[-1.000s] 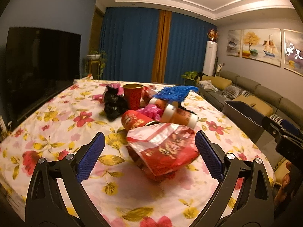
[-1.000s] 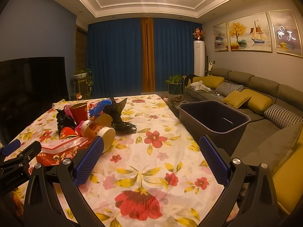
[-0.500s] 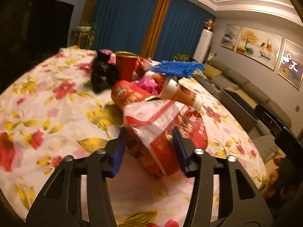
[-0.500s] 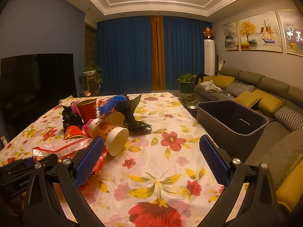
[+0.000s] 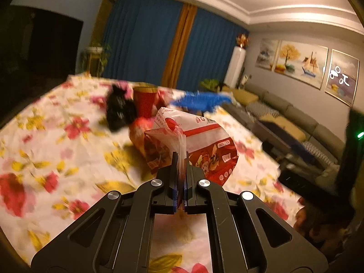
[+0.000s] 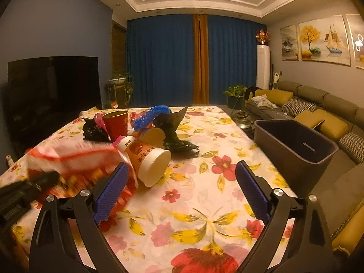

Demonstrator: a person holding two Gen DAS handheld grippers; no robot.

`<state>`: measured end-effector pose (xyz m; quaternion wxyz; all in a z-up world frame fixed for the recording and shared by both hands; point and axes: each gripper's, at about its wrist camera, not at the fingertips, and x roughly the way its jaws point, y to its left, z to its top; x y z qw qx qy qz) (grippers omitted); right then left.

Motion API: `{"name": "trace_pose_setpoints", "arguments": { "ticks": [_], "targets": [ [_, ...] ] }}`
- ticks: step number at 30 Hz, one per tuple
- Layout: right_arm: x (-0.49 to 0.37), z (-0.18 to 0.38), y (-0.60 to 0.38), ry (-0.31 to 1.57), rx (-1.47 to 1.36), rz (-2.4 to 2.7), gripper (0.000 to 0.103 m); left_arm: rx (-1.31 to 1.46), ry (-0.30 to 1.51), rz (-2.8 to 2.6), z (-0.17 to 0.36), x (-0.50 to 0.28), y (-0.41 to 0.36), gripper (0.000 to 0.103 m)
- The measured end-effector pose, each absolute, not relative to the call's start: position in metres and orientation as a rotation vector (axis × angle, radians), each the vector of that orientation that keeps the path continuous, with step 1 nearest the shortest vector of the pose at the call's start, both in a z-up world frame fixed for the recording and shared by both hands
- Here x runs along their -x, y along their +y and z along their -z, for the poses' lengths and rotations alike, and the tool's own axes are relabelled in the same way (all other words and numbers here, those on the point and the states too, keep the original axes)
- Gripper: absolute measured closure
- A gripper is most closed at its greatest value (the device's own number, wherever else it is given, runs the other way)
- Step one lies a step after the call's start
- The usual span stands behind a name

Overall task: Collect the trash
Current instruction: 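Grasp the red-and-white snack bag with the left tool while the right tool approaches the white-and-orange cup, then grasp the white-and-orange paper cup rim with the right tool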

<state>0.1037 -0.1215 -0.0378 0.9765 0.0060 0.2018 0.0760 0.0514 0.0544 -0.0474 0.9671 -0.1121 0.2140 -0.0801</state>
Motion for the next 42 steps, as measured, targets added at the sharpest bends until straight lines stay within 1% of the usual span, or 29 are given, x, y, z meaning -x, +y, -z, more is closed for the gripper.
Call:
{"name": "trace_pose_setpoints", "arguments": {
  "ticks": [2, 4, 8, 10, 15, 20, 22, 24, 26, 28, 29, 32, 34, 36, 37, 42],
  "targets": [
    [-0.110, 0.039, -0.118, 0.408, -0.016, -0.163, 0.014, 0.222, 0.388, 0.130, 0.037, -0.048, 0.062, 0.100],
    [-0.119, 0.042, -0.113, 0.422, -0.012, -0.172, 0.022, 0.208, 0.354, 0.092, 0.029, -0.047, 0.067, 0.100],
    [-0.140, 0.048, -0.104, 0.466, -0.026, -0.188, 0.024, 0.212, 0.331, 0.061, 0.024, -0.051, 0.078, 0.100],
    [-0.152, 0.052, -0.102, 0.504, -0.048, -0.200, 0.030, 0.220, 0.328, 0.057, 0.024, -0.055, 0.082, 0.100],
    [-0.171, 0.056, -0.098, 0.557, -0.094, -0.209, 0.032, 0.218, 0.324, 0.056, 0.026, -0.061, 0.087, 0.100],
    [-0.187, 0.064, -0.094, 0.623, -0.144, -0.241, 0.038, 0.232, 0.334, 0.061, 0.030, -0.066, 0.089, 0.100],
    [-0.192, 0.067, -0.093, 0.645, -0.161, -0.253, 0.045, 0.236, 0.340, 0.065, 0.032, -0.068, 0.091, 0.100],
    [-0.196, 0.070, -0.091, 0.666, -0.172, -0.267, 0.049, 0.236, 0.344, 0.065, 0.032, -0.068, 0.089, 0.100],
    [-0.197, 0.070, -0.088, 0.668, -0.177, -0.285, 0.056, 0.239, 0.347, 0.065, 0.032, -0.066, 0.088, 0.100],
    [-0.199, 0.071, -0.085, 0.670, -0.180, -0.308, 0.066, 0.242, 0.352, 0.065, 0.034, -0.067, 0.089, 0.100],
    [-0.199, 0.071, -0.084, 0.669, -0.187, -0.322, 0.067, 0.244, 0.354, 0.065, 0.033, -0.067, 0.089, 0.100],
    [-0.200, 0.071, -0.083, 0.654, -0.197, -0.356, 0.077, 0.244, 0.357, 0.067, 0.034, -0.066, 0.089, 0.100],
    [-0.198, 0.070, -0.083, 0.650, -0.191, -0.367, 0.090, 0.245, 0.360, 0.067, 0.034, -0.066, 0.089, 0.100],
    [-0.194, 0.067, -0.082, 0.638, -0.178, -0.376, 0.097, 0.245, 0.361, 0.069, 0.034, -0.066, 0.089, 0.100],
    [-0.190, 0.064, -0.082, 0.628, -0.177, -0.380, 0.099, 0.242, 0.360, 0.067, 0.034, -0.066, 0.089, 0.100],
    [-0.174, 0.051, -0.091, 0.577, -0.172, -0.381, 0.099, 0.238, 0.357, 0.065, 0.031, -0.067, 0.087, 0.100]
  ]
}}
